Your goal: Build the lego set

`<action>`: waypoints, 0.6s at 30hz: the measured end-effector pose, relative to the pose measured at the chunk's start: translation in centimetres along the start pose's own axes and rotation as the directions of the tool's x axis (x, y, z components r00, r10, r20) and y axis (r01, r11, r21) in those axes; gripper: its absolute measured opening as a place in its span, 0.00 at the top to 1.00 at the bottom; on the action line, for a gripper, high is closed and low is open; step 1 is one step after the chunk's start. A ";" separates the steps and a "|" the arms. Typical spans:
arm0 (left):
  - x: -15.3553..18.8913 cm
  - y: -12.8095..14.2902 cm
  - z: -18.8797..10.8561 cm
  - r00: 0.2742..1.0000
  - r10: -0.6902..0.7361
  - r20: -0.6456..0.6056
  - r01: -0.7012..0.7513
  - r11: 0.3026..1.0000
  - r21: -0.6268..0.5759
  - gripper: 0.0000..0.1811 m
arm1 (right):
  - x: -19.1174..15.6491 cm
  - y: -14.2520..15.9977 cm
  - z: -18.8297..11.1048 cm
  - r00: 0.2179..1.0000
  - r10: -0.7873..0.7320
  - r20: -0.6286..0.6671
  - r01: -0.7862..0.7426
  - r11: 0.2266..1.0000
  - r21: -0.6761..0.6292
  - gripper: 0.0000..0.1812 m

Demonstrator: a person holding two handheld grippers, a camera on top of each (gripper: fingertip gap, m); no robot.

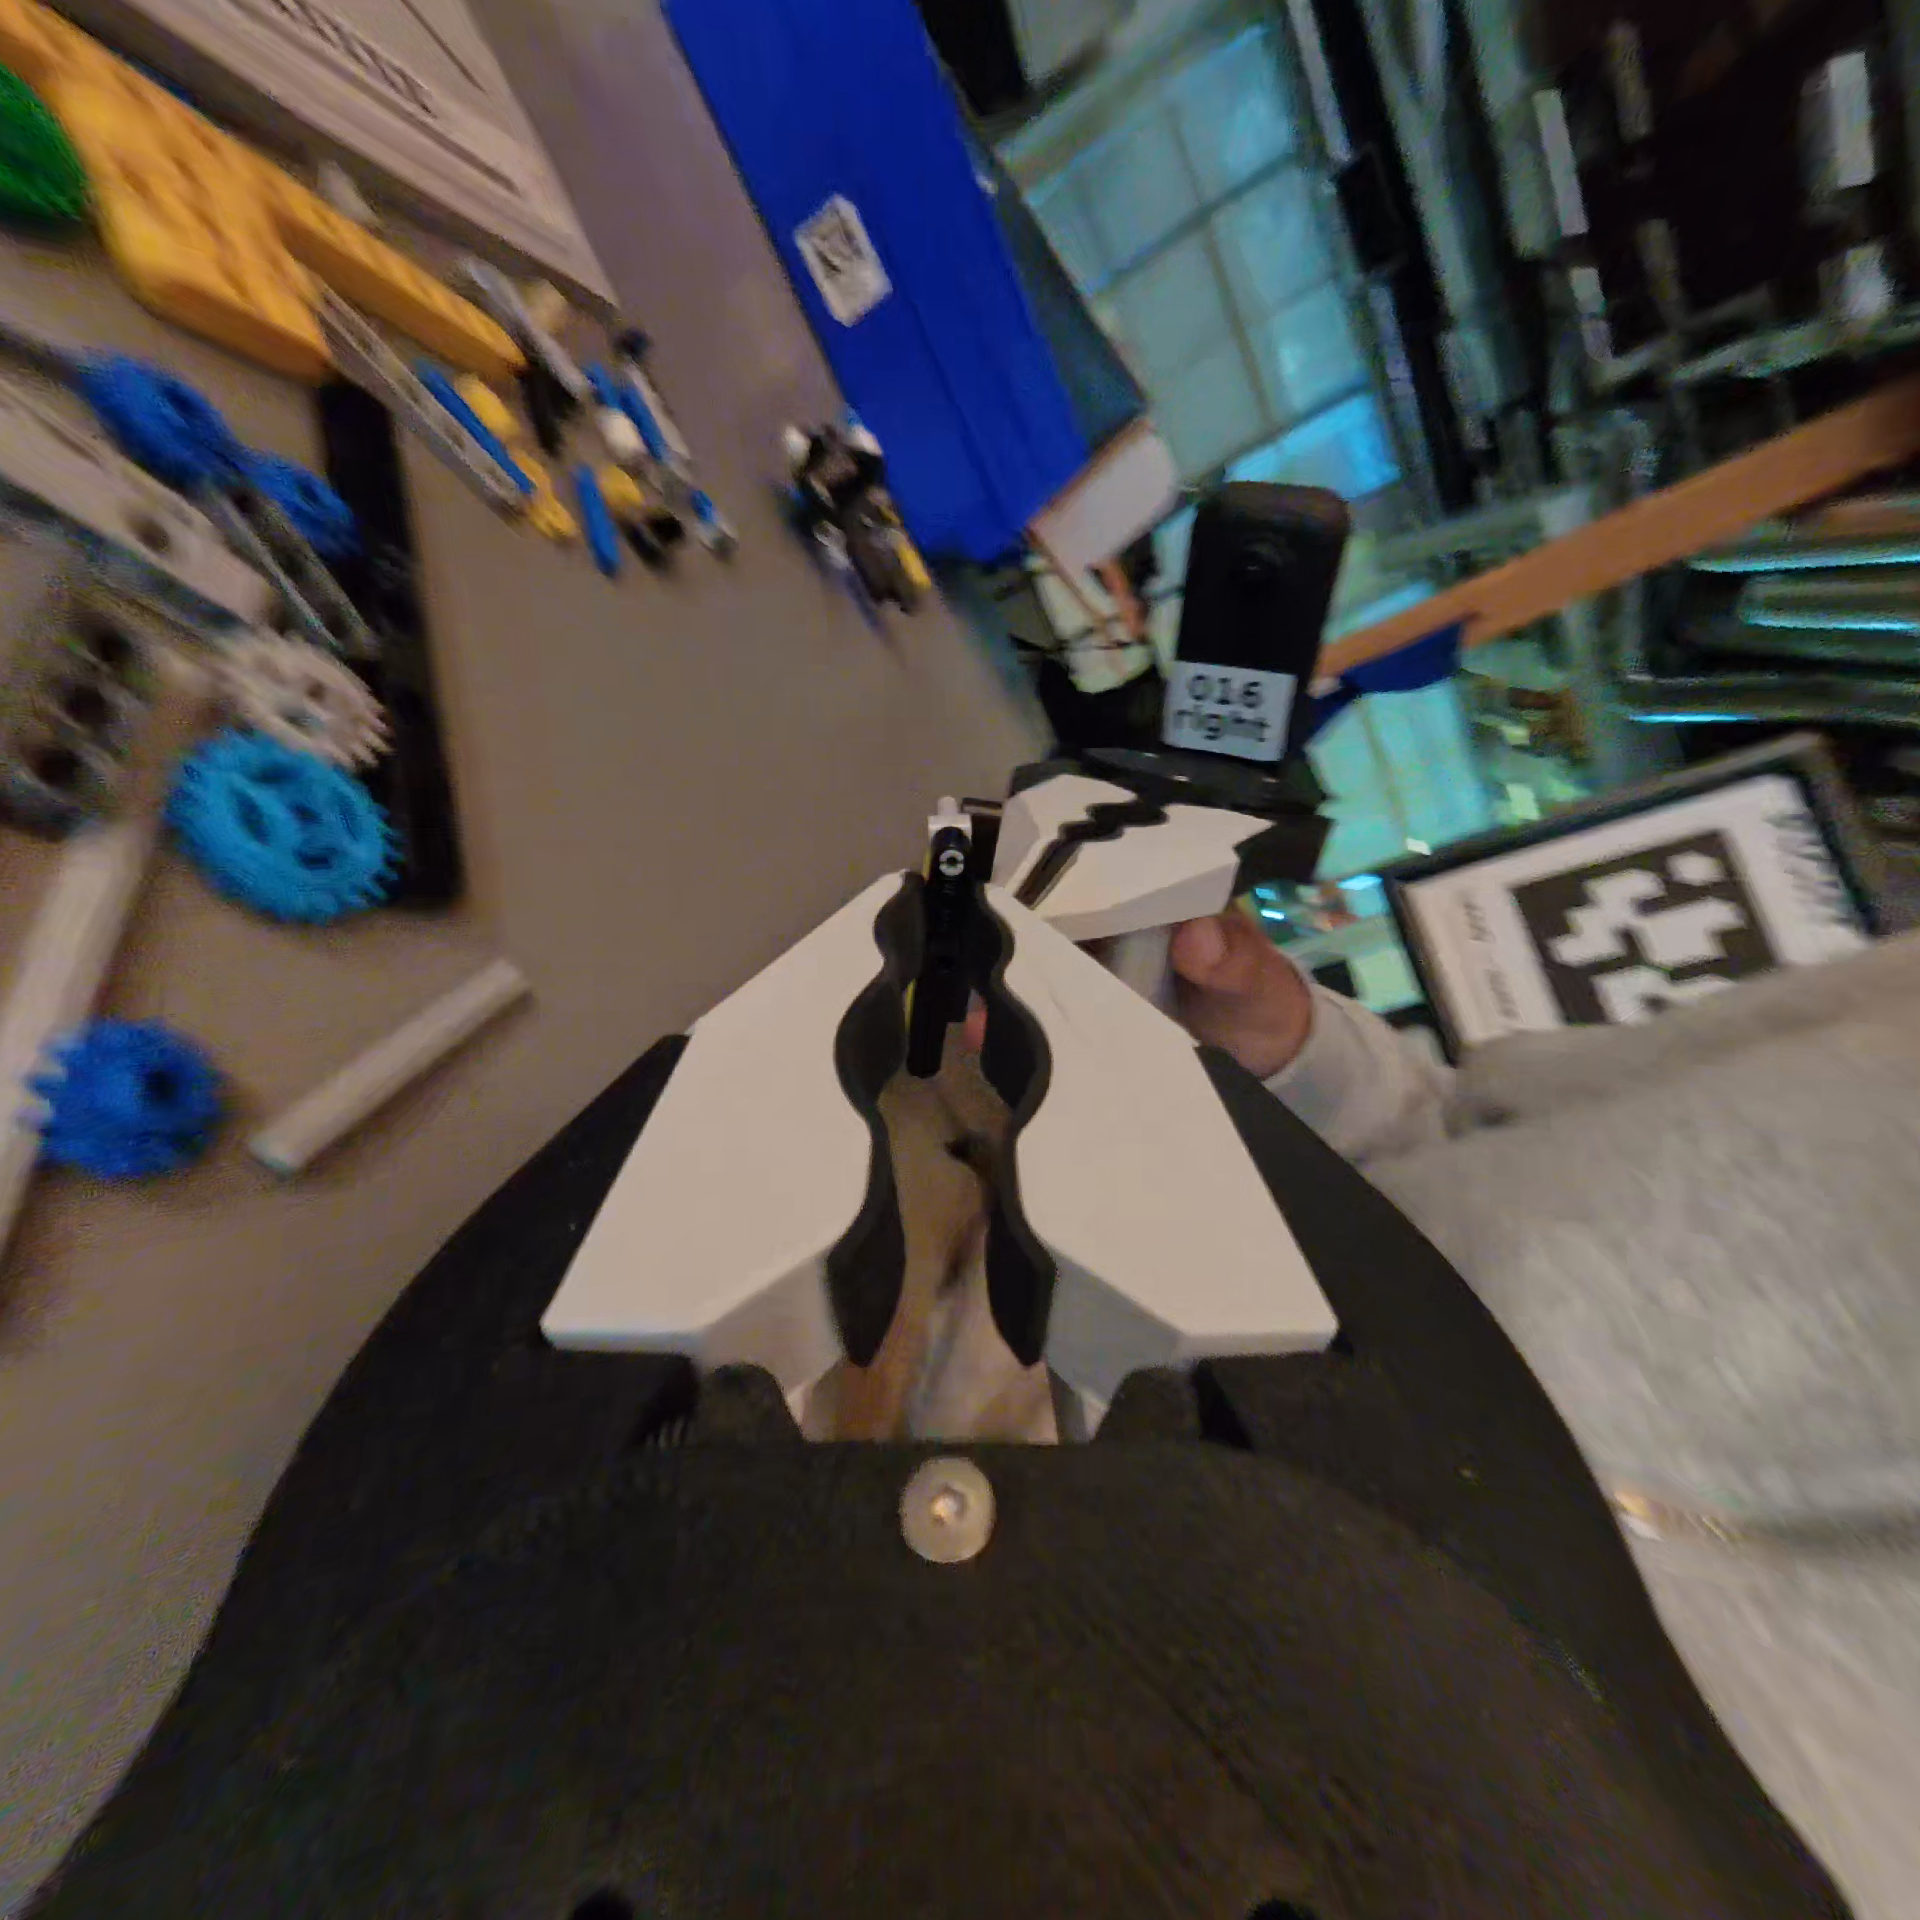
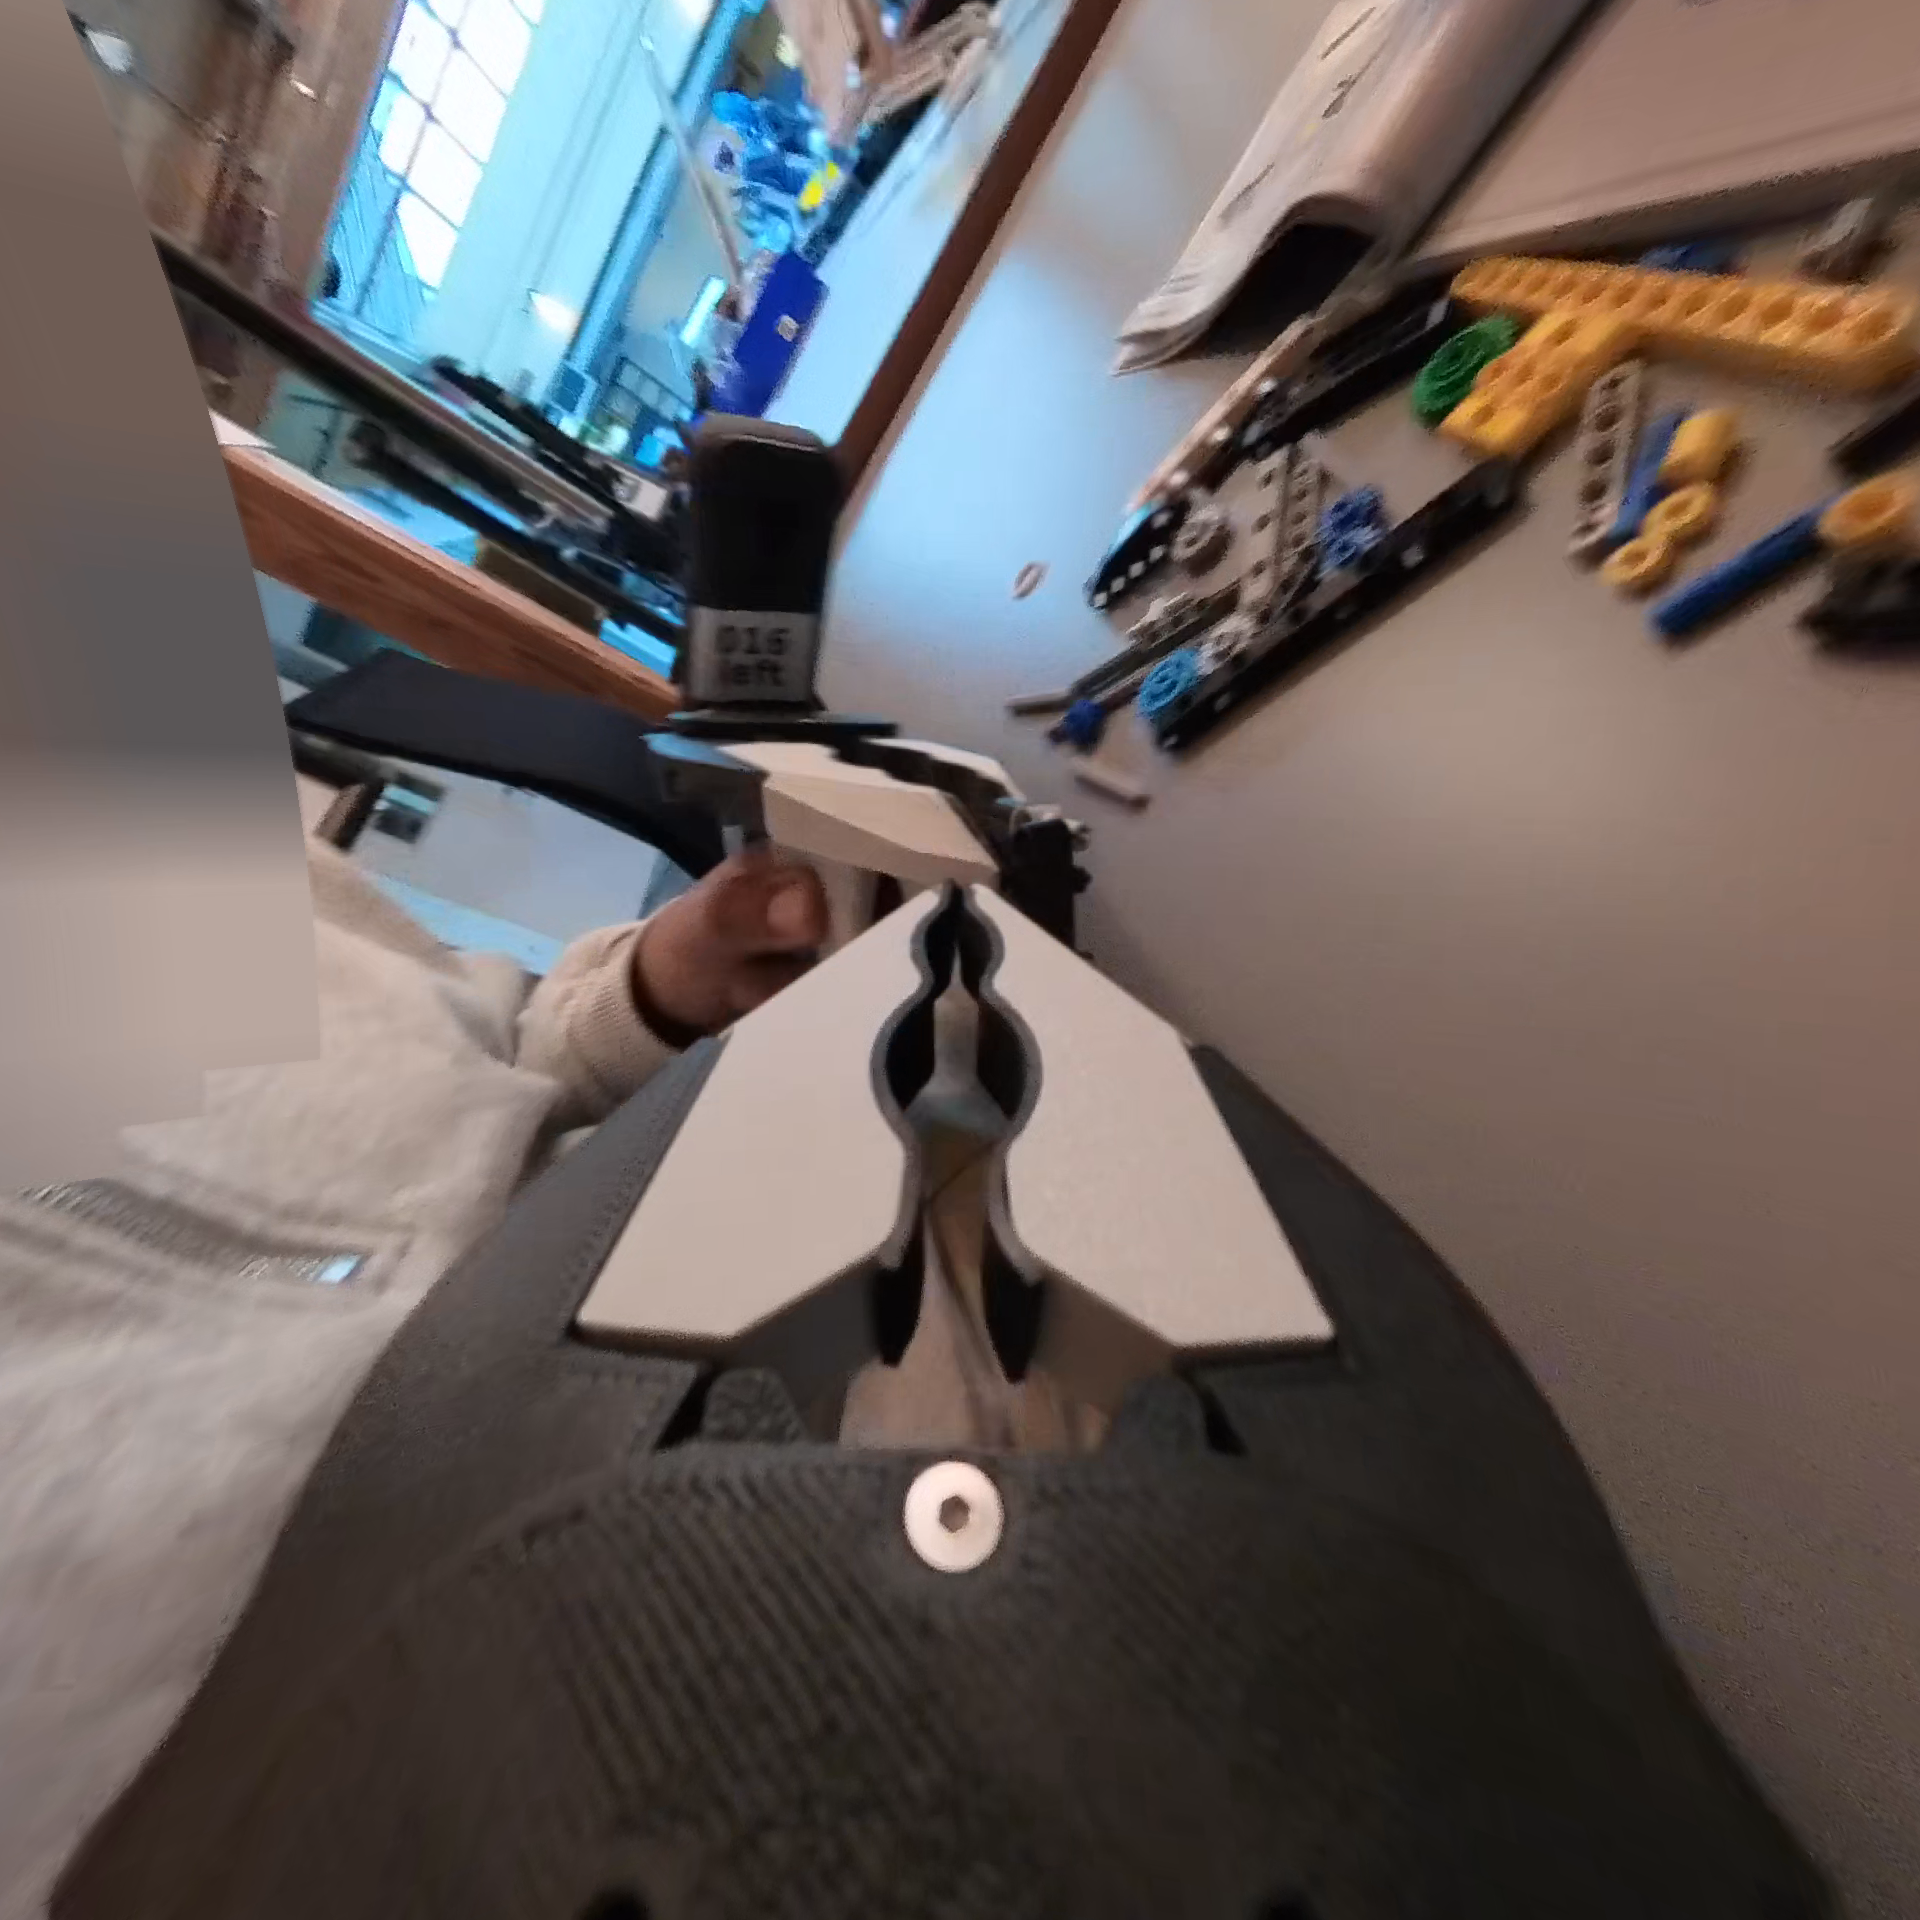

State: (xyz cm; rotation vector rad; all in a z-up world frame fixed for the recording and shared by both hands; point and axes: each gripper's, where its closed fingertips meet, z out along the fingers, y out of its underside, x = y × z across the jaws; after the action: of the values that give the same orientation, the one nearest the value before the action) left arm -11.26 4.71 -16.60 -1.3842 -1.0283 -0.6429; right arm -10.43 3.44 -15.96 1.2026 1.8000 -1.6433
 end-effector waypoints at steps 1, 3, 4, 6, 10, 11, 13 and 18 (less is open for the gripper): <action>-0.7 -0.8 0.2 0.998 0.022 0.053 -0.022 1.000 0.011 0.97 | 0.7 -0.7 0.4 1.000 -0.002 -0.016 0.002 1.000 -0.007 1.00; -1.3 -2.3 0.0 0.995 0.020 0.100 -0.024 0.999 0.036 0.97 | 2.0 -1.3 0.9 0.998 -0.022 -0.051 0.020 0.999 -0.030 1.00; -1.7 -2.8 -0.1 0.990 0.033 0.138 -0.039 0.998 0.043 0.97 | 2.6 -1.2 1.1 0.997 -0.036 -0.069 0.032 0.998 -0.054 1.00; -2.5 -3.2 -0.2 0.978 0.072 0.195 -0.080 0.996 0.033 0.97 | 3.6 -1.2 1.2 0.994 -0.052 -0.101 0.044 0.996 -0.078 1.00; -2.9 -3.5 -0.4 0.977 0.066 0.201 -0.077 0.996 0.047 0.97 | 4.6 -1.5 0.3 0.988 -0.059 -0.140 0.049 0.996 -0.075 1.00; -2.9 -3.6 -0.5 0.980 0.060 0.192 -0.072 0.996 0.054 0.97 | 4.8 -1.9 -0.2 0.985 -0.072 -0.156 0.062 0.996 -0.070 1.00; -2.8 -3.6 -0.8 0.983 0.053 0.174 -0.065 0.996 0.067 0.97 | 5.6 -3.2 -1.4 0.963 -0.134 -0.234 0.124 0.991 -0.058 0.98; -2.5 -3.4 -0.9 0.990 0.055 0.131 -0.065 0.995 0.070 0.97 | 9.1 -6.2 -2.9 0.793 -0.362 -0.491 0.320 0.932 -0.170 0.87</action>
State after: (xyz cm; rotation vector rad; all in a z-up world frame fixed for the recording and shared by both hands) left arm -15.16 2.89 -17.04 -1.4002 -1.0977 -0.4707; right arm -19.66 9.44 -18.81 1.4477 2.5210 -1.4942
